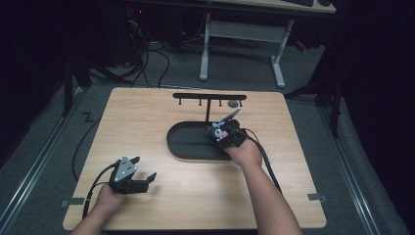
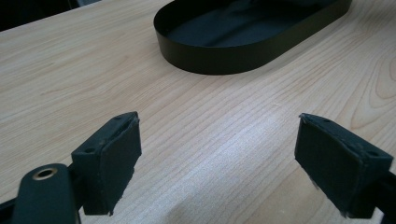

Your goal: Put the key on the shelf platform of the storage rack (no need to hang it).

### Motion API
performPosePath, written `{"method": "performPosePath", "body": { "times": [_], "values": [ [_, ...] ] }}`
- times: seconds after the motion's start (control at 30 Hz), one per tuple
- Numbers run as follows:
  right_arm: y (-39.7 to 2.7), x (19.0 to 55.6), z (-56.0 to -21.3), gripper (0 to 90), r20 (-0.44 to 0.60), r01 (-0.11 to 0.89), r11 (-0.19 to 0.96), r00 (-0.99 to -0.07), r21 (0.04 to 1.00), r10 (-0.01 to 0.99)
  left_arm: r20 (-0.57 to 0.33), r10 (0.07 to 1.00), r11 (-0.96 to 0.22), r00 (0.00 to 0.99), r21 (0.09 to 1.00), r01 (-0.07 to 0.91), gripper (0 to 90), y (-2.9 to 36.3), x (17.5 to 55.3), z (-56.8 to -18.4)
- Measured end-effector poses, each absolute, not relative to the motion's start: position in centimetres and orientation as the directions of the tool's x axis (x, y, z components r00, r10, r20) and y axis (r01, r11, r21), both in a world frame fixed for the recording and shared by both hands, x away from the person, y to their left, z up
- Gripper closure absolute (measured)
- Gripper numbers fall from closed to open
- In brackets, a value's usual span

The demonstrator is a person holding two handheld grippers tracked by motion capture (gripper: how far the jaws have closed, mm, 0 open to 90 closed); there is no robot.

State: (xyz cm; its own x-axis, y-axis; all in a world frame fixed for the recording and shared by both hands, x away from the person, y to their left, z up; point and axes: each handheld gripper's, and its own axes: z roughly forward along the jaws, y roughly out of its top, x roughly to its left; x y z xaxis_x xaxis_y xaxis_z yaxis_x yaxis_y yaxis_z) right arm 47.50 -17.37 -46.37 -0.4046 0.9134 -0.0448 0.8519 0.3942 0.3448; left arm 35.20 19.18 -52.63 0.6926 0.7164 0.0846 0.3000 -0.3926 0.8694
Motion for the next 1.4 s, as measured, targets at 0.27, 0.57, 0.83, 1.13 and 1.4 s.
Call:
{"method": "performPosePath", "body": {
  "times": [0.27, 0.57, 0.83, 1.13, 1.4],
  "values": [
    [-17.3, 47.1, -47.5, 47.1, -0.064, 0.861, 0.417, -0.418, 0.292, 0.906, 0.087, 0.716, -0.396, 0.693, 0.868, 0.300, 15.4, 19.1, 35.2, -52.6],
    [-17.8, 47.3, -48.0, 32.0, -0.020, 0.877, 0.380, -0.392, 0.294, 0.920, 0.085, 0.716, -0.395, 0.693, 0.868, 0.301, 15.4, 19.1, 35.2, -52.7],
    [-17.8, 47.3, -47.6, 26.8, 0.007, 0.878, 0.373, -0.393, 0.299, 0.920, 0.088, 0.715, -0.399, 0.694, 0.866, 0.301, 15.4, 19.1, 35.2, -52.7],
    [-18.1, 46.9, -46.5, 25.8, -0.015, 0.874, 0.386, -0.399, 0.297, 0.917, 0.087, 0.716, -0.397, 0.693, 0.867, 0.302, 15.4, 19.1, 35.2, -52.7],
    [-18.4, 46.0, -45.0, 26.6, -0.025, 0.862, 0.378, -0.393, 0.338, 0.919, 0.085, 0.713, -0.397, 0.696, 0.867, 0.302, 15.4, 19.1, 35.3, -52.7]
  ]
}}
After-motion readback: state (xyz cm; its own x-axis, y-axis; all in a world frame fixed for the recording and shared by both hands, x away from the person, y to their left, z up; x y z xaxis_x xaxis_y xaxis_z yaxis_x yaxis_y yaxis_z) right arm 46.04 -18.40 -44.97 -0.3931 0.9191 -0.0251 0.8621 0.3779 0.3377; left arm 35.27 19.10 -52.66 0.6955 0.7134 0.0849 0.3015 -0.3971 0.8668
